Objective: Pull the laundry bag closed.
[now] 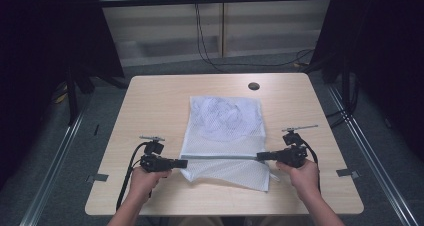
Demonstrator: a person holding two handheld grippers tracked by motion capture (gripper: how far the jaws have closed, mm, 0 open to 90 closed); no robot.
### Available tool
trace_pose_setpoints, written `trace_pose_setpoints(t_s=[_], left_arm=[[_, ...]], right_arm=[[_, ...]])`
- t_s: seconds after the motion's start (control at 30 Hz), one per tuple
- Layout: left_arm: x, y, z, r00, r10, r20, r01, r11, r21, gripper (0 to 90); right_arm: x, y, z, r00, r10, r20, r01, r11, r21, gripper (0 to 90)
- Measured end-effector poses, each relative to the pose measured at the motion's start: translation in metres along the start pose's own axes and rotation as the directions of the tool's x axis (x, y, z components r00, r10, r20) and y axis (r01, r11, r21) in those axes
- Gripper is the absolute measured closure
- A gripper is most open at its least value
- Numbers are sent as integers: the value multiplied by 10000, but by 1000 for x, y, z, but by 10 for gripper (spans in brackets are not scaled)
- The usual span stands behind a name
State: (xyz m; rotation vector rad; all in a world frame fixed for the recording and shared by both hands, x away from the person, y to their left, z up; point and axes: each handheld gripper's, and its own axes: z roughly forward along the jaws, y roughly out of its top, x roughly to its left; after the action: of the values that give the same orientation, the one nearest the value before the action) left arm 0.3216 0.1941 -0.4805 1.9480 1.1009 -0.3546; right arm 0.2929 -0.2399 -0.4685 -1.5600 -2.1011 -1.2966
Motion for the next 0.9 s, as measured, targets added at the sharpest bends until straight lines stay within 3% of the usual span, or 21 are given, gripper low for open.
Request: trace_pose_setpoints(t_s=[0.3,0.9], left_arm=[[0,0,0,10000,-34,0,34,10000,-77,886],[0,0,-1,10000,-24,-11,24,10000,-67,886]], right_arm=[[-2,0,-3,9999,31,-131,-33,9999,-106,871],[-3,-1,-6,9999,154,49,-154,9998,-126,871]])
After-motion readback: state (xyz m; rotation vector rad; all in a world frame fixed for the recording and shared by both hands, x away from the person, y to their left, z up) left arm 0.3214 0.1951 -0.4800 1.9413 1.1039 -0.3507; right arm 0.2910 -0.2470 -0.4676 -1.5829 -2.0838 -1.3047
